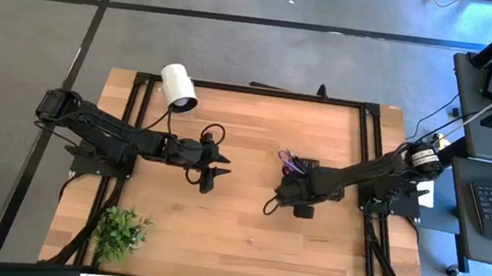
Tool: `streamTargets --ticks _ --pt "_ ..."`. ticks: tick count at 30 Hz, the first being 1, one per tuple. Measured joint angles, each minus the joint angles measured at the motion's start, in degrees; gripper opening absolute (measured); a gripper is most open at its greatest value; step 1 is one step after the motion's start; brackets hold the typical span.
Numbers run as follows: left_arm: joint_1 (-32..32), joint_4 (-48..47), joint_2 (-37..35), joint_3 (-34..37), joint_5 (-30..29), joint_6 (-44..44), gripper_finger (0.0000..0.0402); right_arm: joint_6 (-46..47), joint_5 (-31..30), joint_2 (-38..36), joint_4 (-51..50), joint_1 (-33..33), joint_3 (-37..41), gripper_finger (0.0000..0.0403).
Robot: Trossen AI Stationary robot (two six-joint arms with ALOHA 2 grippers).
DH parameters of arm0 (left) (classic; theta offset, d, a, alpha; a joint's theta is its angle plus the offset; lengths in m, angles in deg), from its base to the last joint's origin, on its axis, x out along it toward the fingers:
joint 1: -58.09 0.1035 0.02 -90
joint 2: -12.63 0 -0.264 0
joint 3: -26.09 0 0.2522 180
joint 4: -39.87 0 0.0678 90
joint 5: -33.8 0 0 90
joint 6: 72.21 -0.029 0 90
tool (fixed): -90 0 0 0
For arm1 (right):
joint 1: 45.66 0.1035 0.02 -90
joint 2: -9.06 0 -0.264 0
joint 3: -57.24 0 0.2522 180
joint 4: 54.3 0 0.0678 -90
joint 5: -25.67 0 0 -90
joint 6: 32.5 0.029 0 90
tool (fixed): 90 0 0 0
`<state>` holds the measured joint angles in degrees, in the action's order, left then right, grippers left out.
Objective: Pick and place office supplies into organizer
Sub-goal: Put the blue binder clip into the black desk organizer
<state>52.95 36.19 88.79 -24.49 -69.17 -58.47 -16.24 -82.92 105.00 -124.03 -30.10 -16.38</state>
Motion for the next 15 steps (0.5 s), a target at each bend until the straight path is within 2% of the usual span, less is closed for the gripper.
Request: streamTargets --ticks 15 --pt "0.00 0.00 0.00 0.00 -0.02 0.02 0.0143 1.70 0.20 -0.04 3.07 -1.04 2.91 0.0064"
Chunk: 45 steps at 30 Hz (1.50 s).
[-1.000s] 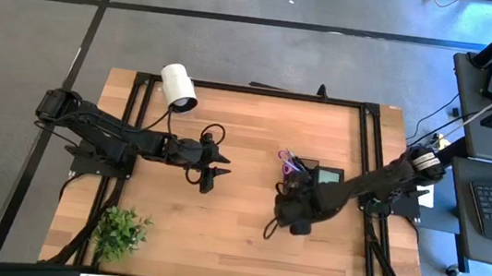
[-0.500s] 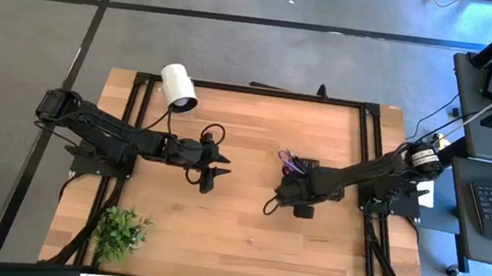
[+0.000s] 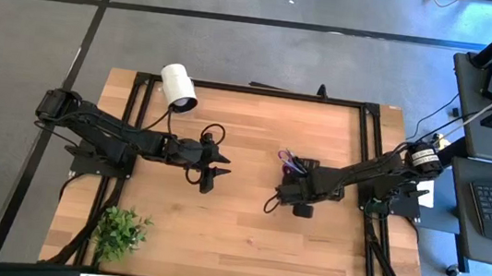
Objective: Pick and place office supplies into organizer
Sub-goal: Put the blue binder clip into the black desk organizer, then put the pink binder clip into the black desk organizer
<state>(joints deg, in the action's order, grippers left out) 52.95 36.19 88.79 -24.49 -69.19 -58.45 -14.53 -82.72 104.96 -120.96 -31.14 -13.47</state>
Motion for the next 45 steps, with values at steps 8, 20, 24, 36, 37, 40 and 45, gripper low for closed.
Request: streamTargets --ticks 8,20,24,36,37,40,45 --pt "0.00 0.00 0.00 0.00 0.00 0.00 0.0143 -0.27 0.02 0.00 1.98 0.00 0.00 0.0121" --pt "0.00 -0.02 0.00 0.00 0.00 0.02 0.0143 -1.52 2.08 0.00 -0.77 0.20 -4.99 0.0185" --pt "0.00 -0.02 0.00 0.00 0.00 0.02 0.0143 -3.55 2.87 0.00 -0.18 0.65 -11.04 0.0186" --pt "0.00 -0.02 0.00 0.00 0.00 -1.92 0.0143 -29.21 9.57 0.50 29.06 7.23 -17.38 0.0186" --pt "0.00 -0.02 0.00 0.00 0.00 -1.92 0.0143 -30.40 9.60 0.86 29.69 7.66 -17.38 0.0186" --pt "0.00 -0.04 0.00 0.00 0.00 -1.97 0.0143 -32.94 10.02 2.53 30.49 8.72 -17.33 0.0186" --pt "0.00 -0.10 0.00 0.00 0.00 -1.95 0.0143 -37.73 14.52 6.55 33.04 10.18 -17.32 0.0186"
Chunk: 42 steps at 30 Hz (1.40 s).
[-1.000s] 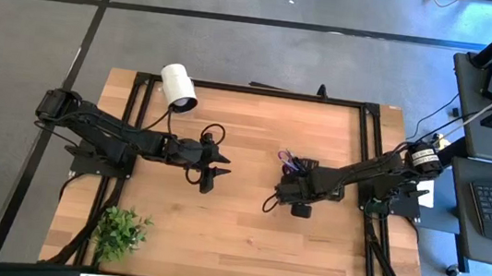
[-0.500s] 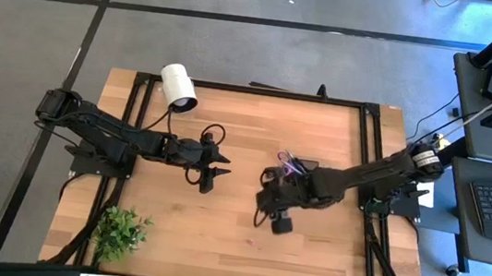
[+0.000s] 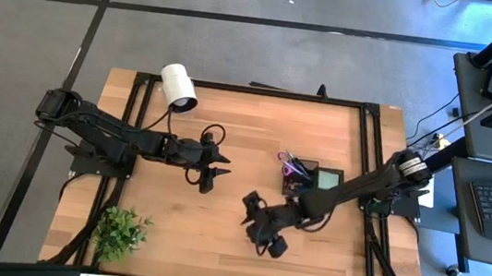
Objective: Pick and place office supplies into organizer
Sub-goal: Put the pink binder clip into the black desk organizer
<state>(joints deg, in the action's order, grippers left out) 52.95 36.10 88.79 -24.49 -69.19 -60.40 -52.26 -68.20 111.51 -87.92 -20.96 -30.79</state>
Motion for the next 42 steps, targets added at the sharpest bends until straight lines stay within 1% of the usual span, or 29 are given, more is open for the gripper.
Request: streamTargets --ticks 5,8,13,18,22,28,42 --pt "0.00 -0.06 0.00 0.00 0.01 0.00 0.0143 -0.29 6.05 4.52 1.27 0.38 0.03 0.0186" --pt "0.00 -0.09 0.00 0.00 0.02 0.42 0.0143 -3.18 9.52 7.12 1.35 0.42 0.05 0.0184" --pt "0.00 -0.67 0.01 0.00 0.02 0.93 0.0143 -8.26 11.17 10.55 1.27 0.70 0.05 0.0168" --pt "0.00 -1.10 0.01 0.00 0.02 1.11 0.0143 -9.45 11.27 12.24 2.18 0.15 0.05 0.0153" --pt "0.00 -1.17 0.00 0.00 0.02 1.11 0.0143 -9.86 11.25 12.40 2.43 -0.57 0.05 0.0150" --pt "0.00 -1.19 0.00 0.00 0.02 1.11 0.0143 -16.77 11.16 12.45 2.50 -0.54 0.05 0.0149" --pt "0.00 -1.21 0.00 0.00 0.02 1.11 0.0143 -16.73 11.13 13.50 3.09 -0.54 0.05 0.0149"
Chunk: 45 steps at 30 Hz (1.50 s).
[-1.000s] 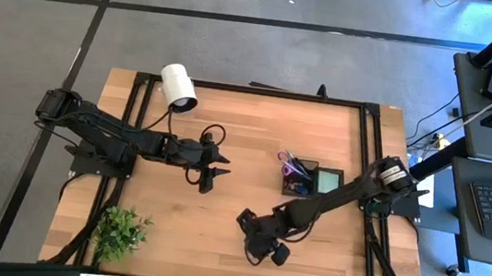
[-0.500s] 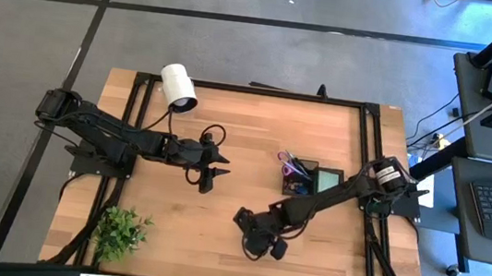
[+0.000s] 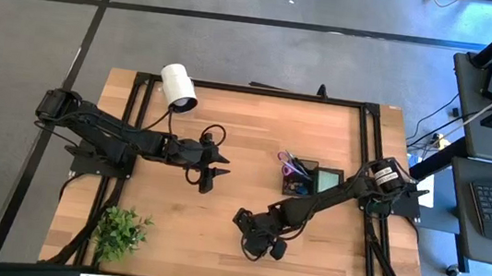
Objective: Pick and place office supplies into organizer
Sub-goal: Put the pink binder clip into the black desk organizer
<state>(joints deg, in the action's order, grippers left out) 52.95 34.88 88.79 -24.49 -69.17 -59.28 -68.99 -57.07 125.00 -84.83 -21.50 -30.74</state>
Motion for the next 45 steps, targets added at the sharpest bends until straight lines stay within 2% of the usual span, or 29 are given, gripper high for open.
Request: streamTargets --ticks 17,29,45 --pt "0.00 -0.03 0.01 0.00 0.00 1.51 0.0143 0.33 2.33 3.26 0.75 -0.11 -0.30 0.0149" --pt "0.00 -0.02 0.02 0.00 0.00 1.53 0.0143 4.87 2.11 3.43 -4.34 -0.13 -0.37 0.0149" --pt "0.00 -0.02 0.00 0.00 0.00 1.47 0.0143 4.81 2.11 3.48 -3.28 -0.11 0.00 0.0142"
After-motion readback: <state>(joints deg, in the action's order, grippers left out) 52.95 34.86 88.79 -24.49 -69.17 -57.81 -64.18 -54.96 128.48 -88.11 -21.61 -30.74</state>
